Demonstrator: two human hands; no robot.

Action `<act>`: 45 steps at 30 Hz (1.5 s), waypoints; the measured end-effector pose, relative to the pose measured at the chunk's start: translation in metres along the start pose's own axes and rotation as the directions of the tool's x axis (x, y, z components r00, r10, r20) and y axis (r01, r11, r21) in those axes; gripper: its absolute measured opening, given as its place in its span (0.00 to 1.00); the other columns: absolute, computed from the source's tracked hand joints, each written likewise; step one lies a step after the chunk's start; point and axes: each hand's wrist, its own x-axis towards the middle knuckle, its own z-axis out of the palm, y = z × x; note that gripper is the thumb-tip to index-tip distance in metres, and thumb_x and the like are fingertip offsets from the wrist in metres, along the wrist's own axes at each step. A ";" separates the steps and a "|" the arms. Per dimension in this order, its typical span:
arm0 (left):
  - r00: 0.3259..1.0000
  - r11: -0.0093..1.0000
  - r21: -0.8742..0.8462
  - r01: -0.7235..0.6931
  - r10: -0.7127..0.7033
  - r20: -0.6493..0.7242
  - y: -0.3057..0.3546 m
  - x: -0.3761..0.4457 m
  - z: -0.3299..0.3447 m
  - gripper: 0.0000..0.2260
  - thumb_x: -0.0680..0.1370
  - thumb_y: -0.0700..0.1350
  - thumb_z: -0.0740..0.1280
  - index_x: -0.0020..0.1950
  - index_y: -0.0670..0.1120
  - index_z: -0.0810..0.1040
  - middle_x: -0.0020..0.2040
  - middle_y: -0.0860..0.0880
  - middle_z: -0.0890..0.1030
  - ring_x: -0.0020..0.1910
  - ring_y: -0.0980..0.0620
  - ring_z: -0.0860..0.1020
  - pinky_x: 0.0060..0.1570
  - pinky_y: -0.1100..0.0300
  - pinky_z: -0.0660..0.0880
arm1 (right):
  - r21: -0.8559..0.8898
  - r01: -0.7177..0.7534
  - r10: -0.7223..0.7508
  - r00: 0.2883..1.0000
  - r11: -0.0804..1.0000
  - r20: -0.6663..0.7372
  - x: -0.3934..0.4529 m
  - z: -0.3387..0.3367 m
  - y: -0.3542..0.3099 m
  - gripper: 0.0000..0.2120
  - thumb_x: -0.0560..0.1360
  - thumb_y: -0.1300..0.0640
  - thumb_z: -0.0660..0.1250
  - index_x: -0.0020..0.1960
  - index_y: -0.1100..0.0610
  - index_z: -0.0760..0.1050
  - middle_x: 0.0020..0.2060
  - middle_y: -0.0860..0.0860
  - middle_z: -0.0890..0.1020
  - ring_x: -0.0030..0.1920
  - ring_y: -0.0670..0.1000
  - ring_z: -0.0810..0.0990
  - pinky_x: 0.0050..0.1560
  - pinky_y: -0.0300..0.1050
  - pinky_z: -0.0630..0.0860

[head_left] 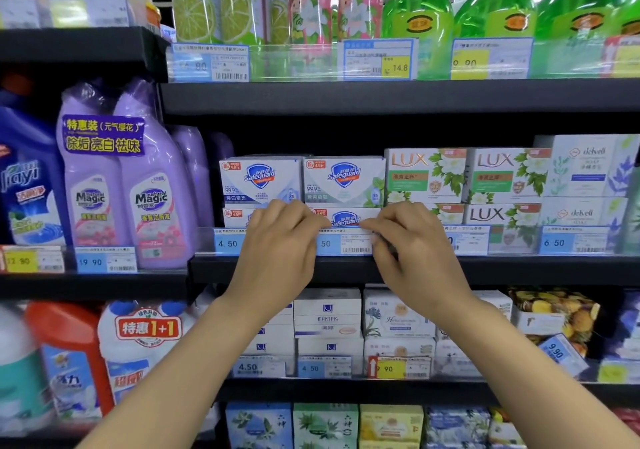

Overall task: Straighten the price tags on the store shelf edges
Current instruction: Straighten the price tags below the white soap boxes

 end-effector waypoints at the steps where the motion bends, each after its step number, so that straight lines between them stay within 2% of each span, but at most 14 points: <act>1: 1.000 1.000 0.002 -0.002 0.002 -0.005 0.000 -0.001 0.001 0.11 0.74 0.37 0.63 0.54 0.44 0.80 0.46 0.48 0.77 0.45 0.44 0.72 0.43 0.51 0.67 | 0.005 -0.004 0.004 1.000 1.000 -0.001 -0.001 0.000 0.000 0.15 0.76 0.59 0.57 0.55 0.62 0.79 0.44 0.54 0.77 0.47 0.56 0.73 0.47 0.52 0.71; 19: 0.999 1.000 0.003 0.026 -0.026 0.031 0.002 -0.010 -0.014 0.12 0.75 0.42 0.64 0.57 0.44 0.78 0.50 0.49 0.77 0.49 0.47 0.72 0.50 0.55 0.64 | -0.035 0.010 -0.009 0.999 0.999 0.036 -0.006 -0.006 0.001 0.14 0.75 0.60 0.63 0.59 0.61 0.78 0.46 0.53 0.78 0.49 0.54 0.72 0.50 0.51 0.71; 25: 0.996 0.998 0.000 0.062 -0.062 0.067 -0.003 -0.021 -0.021 0.14 0.75 0.46 0.60 0.57 0.45 0.78 0.50 0.49 0.76 0.49 0.46 0.73 0.52 0.55 0.65 | -0.069 0.013 -0.010 0.999 0.998 0.054 -0.007 -0.007 0.000 0.14 0.74 0.60 0.63 0.58 0.60 0.79 0.47 0.53 0.78 0.49 0.55 0.72 0.50 0.52 0.72; 30: 0.997 0.998 -0.001 0.060 -0.060 0.045 -0.005 -0.036 -0.030 0.14 0.75 0.47 0.60 0.57 0.44 0.78 0.52 0.47 0.77 0.51 0.47 0.71 0.51 0.57 0.62 | -0.071 0.011 -0.006 0.997 0.997 0.071 -0.013 -0.008 -0.001 0.16 0.74 0.60 0.62 0.61 0.59 0.77 0.51 0.53 0.78 0.53 0.54 0.71 0.55 0.51 0.69; 33: 0.996 0.998 -0.007 0.068 -0.067 0.053 -0.007 -0.051 -0.033 0.15 0.75 0.48 0.60 0.57 0.44 0.78 0.52 0.47 0.77 0.51 0.47 0.71 0.50 0.57 0.62 | -0.040 0.020 -0.020 1.000 0.999 0.010 -0.024 -0.009 -0.009 0.14 0.75 0.60 0.63 0.59 0.61 0.78 0.53 0.56 0.79 0.55 0.57 0.73 0.56 0.52 0.69; 36: 0.993 0.995 -0.037 0.088 -0.085 0.081 -0.009 -0.073 -0.036 0.15 0.75 0.48 0.61 0.58 0.44 0.78 0.53 0.48 0.77 0.51 0.48 0.72 0.51 0.58 0.62 | 0.010 0.056 -0.055 0.998 0.998 -0.022 -0.048 -0.009 -0.022 0.13 0.75 0.59 0.62 0.56 0.61 0.79 0.52 0.57 0.79 0.54 0.57 0.74 0.55 0.49 0.69; 39: 0.985 0.993 -0.036 0.114 -0.108 0.132 -0.013 -0.103 -0.034 0.15 0.75 0.48 0.62 0.59 0.45 0.78 0.53 0.48 0.77 0.51 0.48 0.72 0.50 0.58 0.62 | 0.092 0.038 -0.047 0.995 0.995 0.092 -0.086 0.000 -0.035 0.13 0.76 0.58 0.61 0.57 0.60 0.79 0.52 0.54 0.79 0.54 0.55 0.74 0.56 0.46 0.68; 42: 0.968 0.984 -0.021 0.178 -0.171 0.183 -0.022 -0.136 -0.027 0.15 0.75 0.48 0.63 0.58 0.43 0.78 0.53 0.47 0.77 0.50 0.45 0.73 0.49 0.54 0.67 | 0.099 0.003 -0.026 0.971 0.995 0.238 -0.125 0.017 -0.040 0.14 0.76 0.56 0.61 0.59 0.58 0.78 0.54 0.52 0.79 0.56 0.55 0.75 0.56 0.50 0.70; 45: 0.935 0.973 -0.008 0.233 -0.221 0.278 -0.027 -0.163 -0.020 0.16 0.75 0.49 0.61 0.58 0.43 0.78 0.53 0.46 0.77 0.51 0.45 0.74 0.50 0.51 0.70 | 0.081 -0.046 0.018 0.949 0.996 0.315 -0.151 0.031 -0.040 0.14 0.76 0.55 0.61 0.59 0.57 0.77 0.54 0.52 0.78 0.56 0.54 0.75 0.56 0.52 0.72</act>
